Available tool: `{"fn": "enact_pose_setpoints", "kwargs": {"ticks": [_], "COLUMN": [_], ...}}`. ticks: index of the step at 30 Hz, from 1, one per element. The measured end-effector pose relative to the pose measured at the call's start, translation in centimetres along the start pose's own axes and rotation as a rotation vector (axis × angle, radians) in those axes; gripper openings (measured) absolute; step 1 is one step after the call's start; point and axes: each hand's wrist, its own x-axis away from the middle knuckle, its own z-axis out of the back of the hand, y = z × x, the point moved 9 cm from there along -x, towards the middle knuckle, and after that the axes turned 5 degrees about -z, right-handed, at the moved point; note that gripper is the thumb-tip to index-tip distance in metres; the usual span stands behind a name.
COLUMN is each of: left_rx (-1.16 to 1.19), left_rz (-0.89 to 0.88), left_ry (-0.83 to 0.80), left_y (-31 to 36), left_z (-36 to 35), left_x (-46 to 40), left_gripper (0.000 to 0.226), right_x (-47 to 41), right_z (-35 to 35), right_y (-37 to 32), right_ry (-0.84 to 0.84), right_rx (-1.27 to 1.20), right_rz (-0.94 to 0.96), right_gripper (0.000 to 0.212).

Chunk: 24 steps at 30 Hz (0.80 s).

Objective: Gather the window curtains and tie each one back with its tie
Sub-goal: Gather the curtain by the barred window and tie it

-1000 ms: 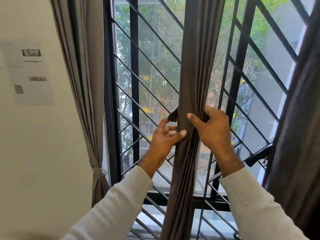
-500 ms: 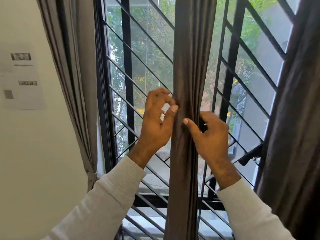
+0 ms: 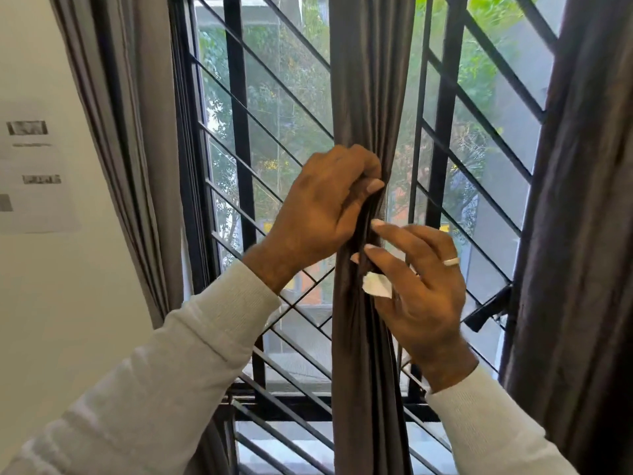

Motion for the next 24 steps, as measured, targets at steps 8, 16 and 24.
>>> {"fn": "enact_pose_setpoints", "kwargs": {"ticks": [8,16,24], "left_rx": [0.400,0.417,0.276], "left_rz": [0.273,0.203,0.188], "left_ry": [-0.015,-0.346,-0.312], "left_y": [-3.1,-3.7,-2.4], "left_z": [-0.6,-2.5,-2.4], "left_x": [-2.9,-2.7,-3.3], "left_gripper": [0.025,0.042,0.086], "right_x": [-2.5,-3.0,-3.0], "right_z": [-0.2,-2.1,-2.0], "right_y": [4.4,5.9,8.8], "right_ry": [0.138,-0.079,0.098], "right_rx": [-0.541,-0.494,-0.775], "right_rz": [-0.460,-0.461,-0.885], "right_gripper": [0.010,0.027,0.060]}}
